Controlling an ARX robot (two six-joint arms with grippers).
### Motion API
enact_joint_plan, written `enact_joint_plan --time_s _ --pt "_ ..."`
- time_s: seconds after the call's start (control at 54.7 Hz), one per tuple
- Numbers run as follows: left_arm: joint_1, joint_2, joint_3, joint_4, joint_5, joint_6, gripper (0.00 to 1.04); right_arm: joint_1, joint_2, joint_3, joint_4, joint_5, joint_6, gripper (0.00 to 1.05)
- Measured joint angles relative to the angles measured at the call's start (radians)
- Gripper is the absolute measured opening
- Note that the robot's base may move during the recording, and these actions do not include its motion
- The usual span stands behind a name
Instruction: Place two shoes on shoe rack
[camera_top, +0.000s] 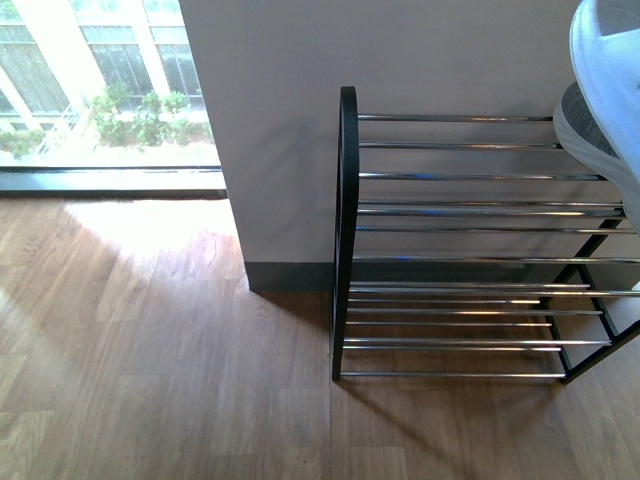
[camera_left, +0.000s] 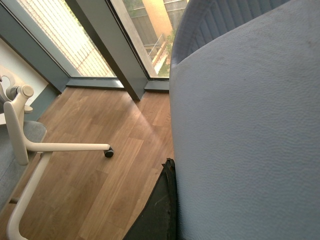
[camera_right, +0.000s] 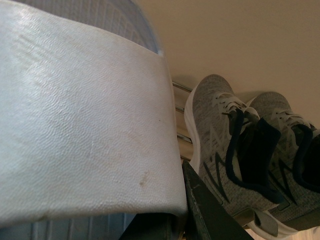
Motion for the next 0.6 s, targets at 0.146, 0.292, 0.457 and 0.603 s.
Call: enact_joint_plan --time_s 0.146,0.292,0.457,0.603 --pt "0.0 0.0 0.0 0.0 0.001 0.0 0.02 0.027 0.14 0.148 -0.011 0.059 0.017 0.01" --pt "0.0 0.0 0.0 0.0 0.0 0.0 0.02 0.057 0.269 0.258 -0.028 0.122 0.037 0.01" --pt "0.0 0.0 0.0 0.0 0.0 0.0 0.02 0.127 0.392 0.352 -0.001 0.194 0.003 0.01" --pt "0.0 0.0 0.0 0.0 -0.001 0.0 0.02 0.167 0.558 0.459 0.005 0.274 -0.055 0.01"
